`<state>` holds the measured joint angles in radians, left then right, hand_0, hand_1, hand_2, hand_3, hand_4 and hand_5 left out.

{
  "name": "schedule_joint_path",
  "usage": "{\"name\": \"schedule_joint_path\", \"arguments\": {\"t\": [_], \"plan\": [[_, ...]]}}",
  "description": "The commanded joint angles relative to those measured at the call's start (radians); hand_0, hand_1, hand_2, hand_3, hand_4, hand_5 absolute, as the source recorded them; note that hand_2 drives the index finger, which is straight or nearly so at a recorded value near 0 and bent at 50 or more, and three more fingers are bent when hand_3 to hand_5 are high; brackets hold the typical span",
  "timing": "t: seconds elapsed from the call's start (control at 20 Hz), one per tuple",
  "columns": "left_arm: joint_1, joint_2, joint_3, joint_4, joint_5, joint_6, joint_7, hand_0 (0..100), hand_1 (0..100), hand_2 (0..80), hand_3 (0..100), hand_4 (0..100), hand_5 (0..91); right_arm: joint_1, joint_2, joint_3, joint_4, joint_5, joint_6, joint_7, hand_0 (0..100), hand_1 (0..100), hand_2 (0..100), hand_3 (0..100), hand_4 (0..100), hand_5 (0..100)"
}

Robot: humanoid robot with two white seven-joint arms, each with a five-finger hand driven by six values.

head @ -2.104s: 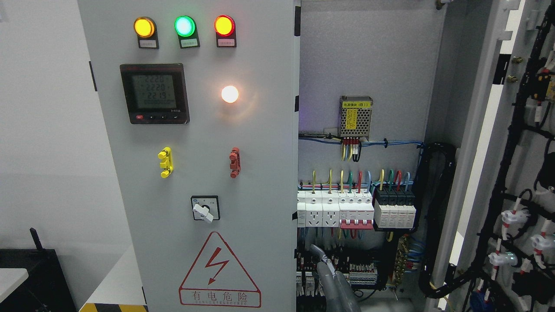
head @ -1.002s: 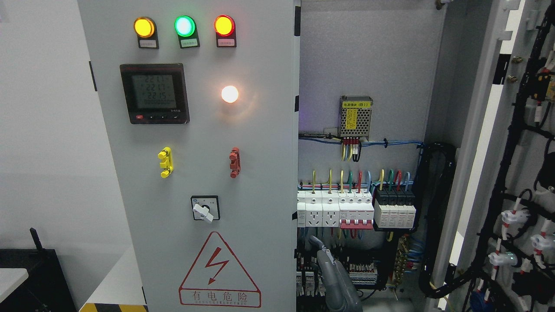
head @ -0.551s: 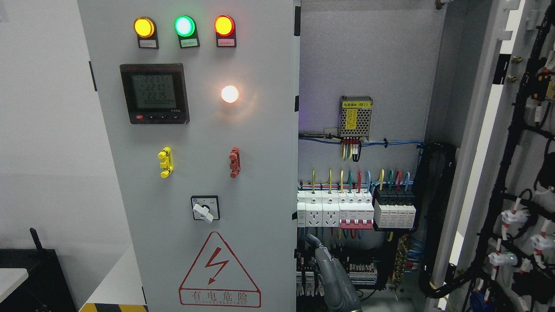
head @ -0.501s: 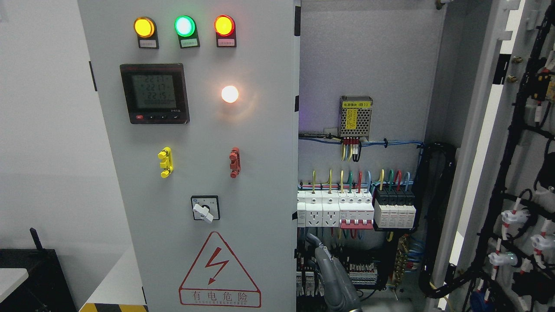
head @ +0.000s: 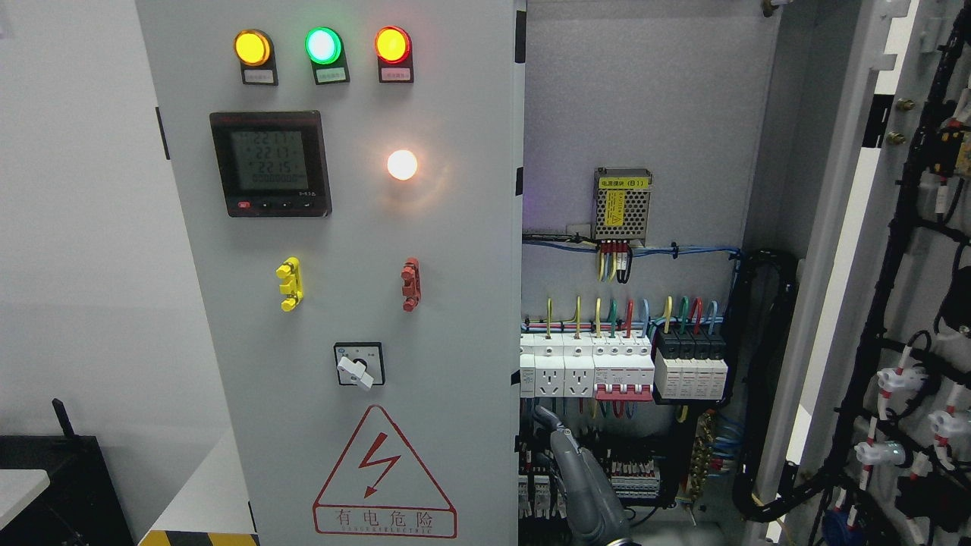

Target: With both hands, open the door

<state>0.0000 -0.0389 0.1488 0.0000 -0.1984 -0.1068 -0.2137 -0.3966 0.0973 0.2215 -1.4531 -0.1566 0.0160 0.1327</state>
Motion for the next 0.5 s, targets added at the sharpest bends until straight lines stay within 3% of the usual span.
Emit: {"name": "schedule_joint_path", "arguments": {"t": [0.0,0.45], "plan": [[0.023,0.001,0.0,0.009,0.001,-0.001,0.0,0,0,0.0,0,0,0.0,0.005,-0.008,0.002,-0.009,-0.004,-0.001,0.018,38,0,0,0,0,0],[0.023,0.001,0.0,0.009,-0.001,-0.001,0.0,0,0,0.0,0,0,0.0,-0.002,-0.016,0.002,-0.009,-0.006,0.001,0.022,38,0,0,0,0,0]]}}
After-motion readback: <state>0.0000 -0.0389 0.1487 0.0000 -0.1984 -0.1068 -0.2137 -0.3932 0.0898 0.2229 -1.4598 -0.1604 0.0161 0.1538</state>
